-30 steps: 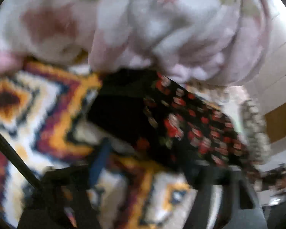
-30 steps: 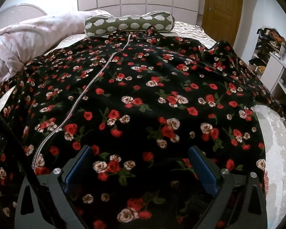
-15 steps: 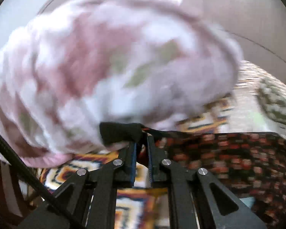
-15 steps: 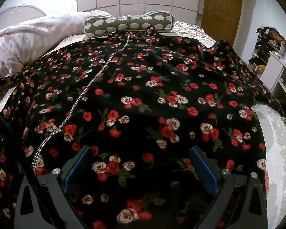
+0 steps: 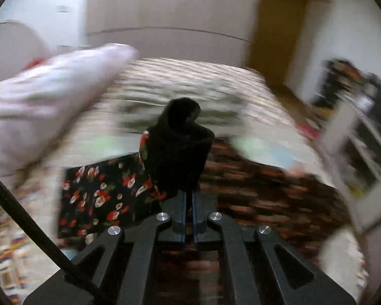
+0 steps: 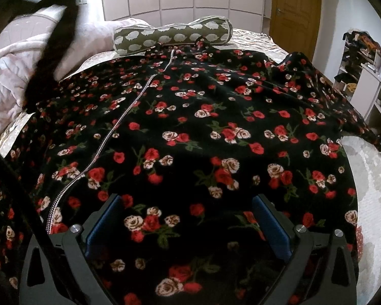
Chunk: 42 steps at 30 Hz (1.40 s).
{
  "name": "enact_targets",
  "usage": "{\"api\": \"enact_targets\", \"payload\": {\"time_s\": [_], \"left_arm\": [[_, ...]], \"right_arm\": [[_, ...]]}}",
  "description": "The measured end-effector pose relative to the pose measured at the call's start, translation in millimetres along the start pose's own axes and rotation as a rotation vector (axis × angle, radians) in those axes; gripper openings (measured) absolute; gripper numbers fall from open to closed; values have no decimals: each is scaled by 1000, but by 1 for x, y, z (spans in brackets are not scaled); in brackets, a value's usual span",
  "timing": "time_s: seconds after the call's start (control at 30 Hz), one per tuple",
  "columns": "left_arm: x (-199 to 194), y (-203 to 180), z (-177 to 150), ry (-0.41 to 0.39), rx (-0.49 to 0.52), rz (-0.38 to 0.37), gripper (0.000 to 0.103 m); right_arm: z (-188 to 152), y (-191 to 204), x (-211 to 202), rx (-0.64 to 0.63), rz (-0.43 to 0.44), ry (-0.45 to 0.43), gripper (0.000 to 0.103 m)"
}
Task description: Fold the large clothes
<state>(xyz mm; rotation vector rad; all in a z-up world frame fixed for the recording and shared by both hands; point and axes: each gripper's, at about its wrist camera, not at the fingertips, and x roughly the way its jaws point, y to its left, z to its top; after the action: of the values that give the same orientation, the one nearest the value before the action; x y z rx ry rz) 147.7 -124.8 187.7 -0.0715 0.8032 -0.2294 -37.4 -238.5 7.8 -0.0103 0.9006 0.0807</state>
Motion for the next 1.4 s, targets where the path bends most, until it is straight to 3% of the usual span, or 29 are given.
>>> {"api": "enact_targets", "payload": {"time_s": [0.07,0.13,0.2,0.23,0.33,0.57,0.77,0.83,0.87,1.0,1.13,1.23,1.37,1.4], "left_arm": [[12,-44,1,43,61,-121,4],[15,-68,1,53,98,-182,16],[4,-78,-7,43,127,-215,55],[-5,-77,-12,23,138,-201,60],[-22,-49,-23,3,140,-149,62],[-74,55,-77,-15,45,90,64],[-125,132,-152,-6,-85,152,70],[-142,152,-176,8,-113,189,70],[-152,165,-190,6,-135,204,71],[-176,204,-234,-17,-261,255,76],[-171,216,-258,11,-323,226,76],[-162,208,-263,31,-277,229,76],[-150,204,-260,39,-251,245,76],[-149,205,-260,35,-252,251,76]], "right_arm": [[0,0,0,2,2,2,102],[0,0,1,2,2,6,102],[0,0,1,2,1,7,102],[0,0,1,2,1,8,102],[0,1,1,0,-1,9,102],[0,1,1,-5,-6,15,102],[7,-6,0,-1,56,54,103],[14,-10,-9,-23,59,85,96],[21,-15,-23,-28,49,73,89],[53,-37,-58,14,52,-8,88],[92,-52,-28,56,21,7,88],[111,-57,12,55,-55,25,75],[129,-61,53,88,-91,59,74],[132,-62,64,96,-69,85,57]]}}
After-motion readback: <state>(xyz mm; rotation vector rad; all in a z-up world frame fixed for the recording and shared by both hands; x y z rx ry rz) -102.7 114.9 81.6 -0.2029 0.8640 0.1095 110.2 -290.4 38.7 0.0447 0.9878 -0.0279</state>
